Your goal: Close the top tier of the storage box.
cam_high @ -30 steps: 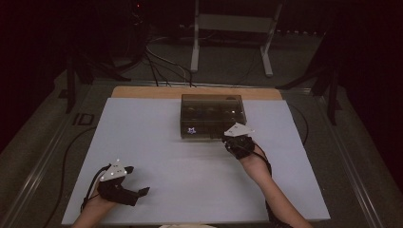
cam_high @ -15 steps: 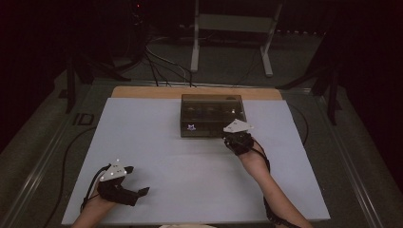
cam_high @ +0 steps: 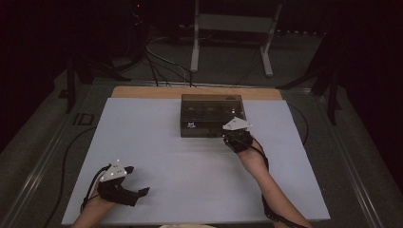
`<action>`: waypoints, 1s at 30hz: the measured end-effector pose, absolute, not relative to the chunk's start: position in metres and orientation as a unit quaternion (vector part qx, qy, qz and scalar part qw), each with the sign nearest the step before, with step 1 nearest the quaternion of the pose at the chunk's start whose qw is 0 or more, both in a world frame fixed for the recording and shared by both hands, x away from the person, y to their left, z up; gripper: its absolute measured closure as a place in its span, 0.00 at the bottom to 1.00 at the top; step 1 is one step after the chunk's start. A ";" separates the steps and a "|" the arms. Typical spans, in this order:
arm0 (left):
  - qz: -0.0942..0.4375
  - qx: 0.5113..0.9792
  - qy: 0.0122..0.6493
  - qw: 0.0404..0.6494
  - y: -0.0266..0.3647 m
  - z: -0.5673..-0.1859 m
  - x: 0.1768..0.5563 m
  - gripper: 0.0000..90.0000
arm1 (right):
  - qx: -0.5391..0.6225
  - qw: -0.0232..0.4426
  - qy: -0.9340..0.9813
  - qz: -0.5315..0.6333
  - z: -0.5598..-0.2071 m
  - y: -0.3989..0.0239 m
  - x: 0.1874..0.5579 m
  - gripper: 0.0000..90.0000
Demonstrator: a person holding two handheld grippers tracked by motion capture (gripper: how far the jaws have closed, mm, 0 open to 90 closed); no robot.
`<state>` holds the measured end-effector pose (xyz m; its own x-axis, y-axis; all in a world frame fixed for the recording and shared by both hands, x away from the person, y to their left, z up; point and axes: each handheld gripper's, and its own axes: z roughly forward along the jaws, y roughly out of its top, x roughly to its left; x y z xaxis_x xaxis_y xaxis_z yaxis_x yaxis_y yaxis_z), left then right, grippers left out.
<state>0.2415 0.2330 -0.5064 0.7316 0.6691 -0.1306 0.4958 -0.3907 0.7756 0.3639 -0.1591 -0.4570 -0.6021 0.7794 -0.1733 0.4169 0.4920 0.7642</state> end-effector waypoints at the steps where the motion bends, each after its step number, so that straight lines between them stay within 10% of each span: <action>1: 0.102 0.828 0.352 0.424 0.233 -0.506 0.241 0.00 | 0.363 0.259 0.824 0.350 -0.457 -0.159 0.364 1.00; 30: 0.102 0.827 0.352 0.426 0.234 -0.507 0.242 0.00 | 0.371 0.271 0.820 0.342 -0.460 -0.155 0.380 1.00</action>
